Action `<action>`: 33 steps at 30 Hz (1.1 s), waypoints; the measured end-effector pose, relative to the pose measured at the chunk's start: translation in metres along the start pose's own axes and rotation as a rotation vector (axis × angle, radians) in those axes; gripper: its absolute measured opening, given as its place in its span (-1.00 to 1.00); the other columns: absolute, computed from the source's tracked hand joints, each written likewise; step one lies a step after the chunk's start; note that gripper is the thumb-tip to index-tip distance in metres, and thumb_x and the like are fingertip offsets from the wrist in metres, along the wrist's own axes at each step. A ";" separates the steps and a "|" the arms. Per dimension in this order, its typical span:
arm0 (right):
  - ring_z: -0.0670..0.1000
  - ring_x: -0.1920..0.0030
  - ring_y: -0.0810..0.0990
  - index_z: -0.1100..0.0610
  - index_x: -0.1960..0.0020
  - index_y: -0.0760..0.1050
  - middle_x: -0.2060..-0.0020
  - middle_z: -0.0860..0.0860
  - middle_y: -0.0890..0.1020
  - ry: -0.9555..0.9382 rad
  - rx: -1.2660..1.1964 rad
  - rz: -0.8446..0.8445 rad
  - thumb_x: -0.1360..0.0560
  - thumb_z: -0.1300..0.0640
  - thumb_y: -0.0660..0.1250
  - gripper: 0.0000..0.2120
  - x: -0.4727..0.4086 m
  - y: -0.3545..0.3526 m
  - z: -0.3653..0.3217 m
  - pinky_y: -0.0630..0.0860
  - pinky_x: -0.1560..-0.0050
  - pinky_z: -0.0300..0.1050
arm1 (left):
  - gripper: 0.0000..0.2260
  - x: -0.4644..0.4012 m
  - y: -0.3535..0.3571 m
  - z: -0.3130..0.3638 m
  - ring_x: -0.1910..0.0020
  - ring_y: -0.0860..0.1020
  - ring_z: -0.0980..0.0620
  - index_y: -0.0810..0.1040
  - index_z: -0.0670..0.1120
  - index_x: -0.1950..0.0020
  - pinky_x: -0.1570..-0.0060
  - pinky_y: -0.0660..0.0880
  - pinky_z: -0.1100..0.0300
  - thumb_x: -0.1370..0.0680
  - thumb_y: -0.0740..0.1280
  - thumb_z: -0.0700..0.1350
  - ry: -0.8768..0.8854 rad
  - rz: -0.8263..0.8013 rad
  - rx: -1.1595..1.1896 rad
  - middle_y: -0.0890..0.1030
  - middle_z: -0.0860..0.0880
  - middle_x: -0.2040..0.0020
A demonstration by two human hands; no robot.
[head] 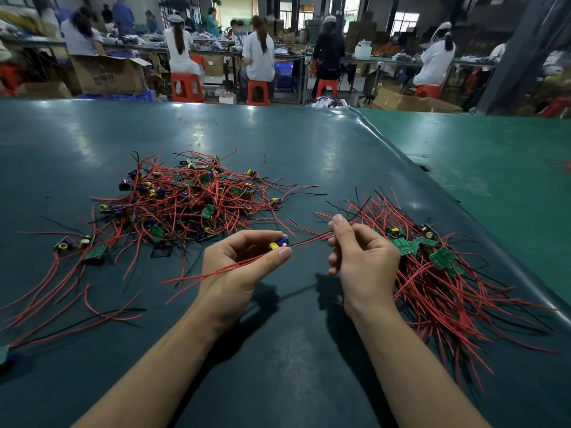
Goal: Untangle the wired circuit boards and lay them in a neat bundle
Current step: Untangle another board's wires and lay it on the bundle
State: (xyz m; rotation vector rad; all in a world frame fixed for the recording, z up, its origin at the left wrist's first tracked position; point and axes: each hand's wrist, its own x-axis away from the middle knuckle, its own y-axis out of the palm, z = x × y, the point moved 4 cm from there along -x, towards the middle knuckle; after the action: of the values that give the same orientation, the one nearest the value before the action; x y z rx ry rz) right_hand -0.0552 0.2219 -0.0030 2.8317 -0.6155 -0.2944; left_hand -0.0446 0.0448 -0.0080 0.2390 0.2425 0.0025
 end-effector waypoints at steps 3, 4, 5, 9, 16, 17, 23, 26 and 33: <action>-0.12 0.56 0.42 0.11 0.23 0.62 0.47 -0.03 0.57 -0.021 -0.059 0.042 -0.58 0.17 0.34 -0.79 -0.001 -0.002 -0.002 0.37 0.60 -0.28 | -0.77 -0.001 -0.001 0.001 0.16 0.67 0.07 0.73 -0.07 0.11 0.10 0.56 0.30 -0.25 0.54 -0.16 -0.003 0.018 0.001 0.72 -0.11 0.13; -0.12 0.57 0.43 0.11 0.17 0.61 0.48 -0.03 0.57 -0.022 -0.082 0.047 -0.59 0.20 0.31 -0.81 -0.002 -0.002 -0.002 0.39 0.60 -0.27 | -0.77 -0.001 -0.002 0.001 0.16 0.67 0.06 0.73 -0.07 0.11 0.10 0.56 0.29 -0.25 0.55 -0.16 -0.006 0.019 0.000 0.72 -0.11 0.13; -0.11 0.57 0.44 0.13 0.10 0.58 0.49 -0.03 0.57 -0.021 -0.102 0.047 -0.61 0.24 0.28 -0.85 -0.003 -0.003 -0.002 0.41 0.59 -0.26 | -0.77 -0.001 -0.003 0.000 0.16 0.66 0.05 0.73 -0.06 0.11 0.10 0.56 0.28 -0.25 0.57 -0.18 -0.008 0.017 -0.002 0.72 -0.11 0.13; -0.08 0.57 0.47 0.14 0.04 0.53 0.48 0.01 0.53 -0.024 -0.087 0.045 -0.61 0.35 0.19 -0.80 -0.004 -0.005 -0.002 0.45 0.59 -0.23 | -0.78 -0.001 -0.002 -0.003 0.15 0.66 0.04 0.72 -0.06 0.09 0.09 0.56 0.27 -0.29 0.55 -0.20 -0.027 -0.010 -0.003 0.72 -0.11 0.12; -0.06 0.57 0.49 0.13 0.02 0.54 0.38 0.12 0.56 -0.090 0.010 0.052 -0.64 0.24 0.22 -0.86 -0.007 -0.010 -0.006 0.46 0.59 -0.21 | -0.75 -0.002 -0.004 -0.003 0.14 0.67 0.02 0.72 -0.06 0.08 0.10 0.55 0.27 -0.27 0.58 -0.16 -0.044 -0.021 0.012 0.72 -0.13 0.11; -0.05 0.57 0.50 0.13 0.03 0.53 0.37 0.11 0.58 -0.075 -0.010 0.048 -0.64 0.25 0.21 -0.85 -0.007 -0.009 -0.006 0.46 0.59 -0.21 | -0.74 -0.002 -0.005 -0.003 0.14 0.67 0.01 0.72 -0.06 0.07 0.09 0.55 0.26 -0.26 0.58 -0.15 -0.044 -0.015 0.019 0.71 -0.14 0.10; -0.13 0.59 0.45 0.15 0.06 0.54 0.49 0.02 0.60 0.260 -0.362 0.045 -0.62 0.32 0.20 -0.81 -0.006 -0.006 0.001 0.35 0.61 -0.33 | -0.69 -0.001 -0.002 -0.004 0.13 0.67 0.01 0.72 -0.07 0.05 0.09 0.54 0.28 -0.24 0.58 -0.07 -0.045 -0.047 0.018 0.71 -0.14 0.09; -0.13 0.58 0.49 0.14 0.04 0.55 0.44 0.05 0.65 0.330 -0.406 0.040 -0.63 0.24 0.22 -0.84 -0.004 -0.003 0.002 0.40 0.59 -0.34 | -0.70 -0.002 -0.005 -0.004 0.14 0.66 0.02 0.72 -0.07 0.06 0.10 0.54 0.28 -0.23 0.58 -0.07 -0.036 -0.017 0.026 0.71 -0.13 0.11; -0.16 0.54 0.51 0.17 0.04 0.51 0.38 0.05 0.67 0.425 -0.566 -0.010 -0.64 0.26 0.17 -0.84 -0.007 -0.003 0.001 0.37 0.58 -0.38 | -0.77 -0.005 -0.007 -0.005 0.11 0.67 0.03 0.72 -0.06 0.06 0.08 0.54 0.29 -0.29 0.56 -0.17 -0.031 0.004 0.004 0.72 -0.13 0.09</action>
State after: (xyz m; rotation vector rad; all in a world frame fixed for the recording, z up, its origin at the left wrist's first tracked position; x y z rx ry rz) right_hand -0.0605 0.2280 -0.0033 2.2481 -0.3529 0.1200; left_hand -0.0506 0.0391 -0.0136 0.2431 0.2114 0.0021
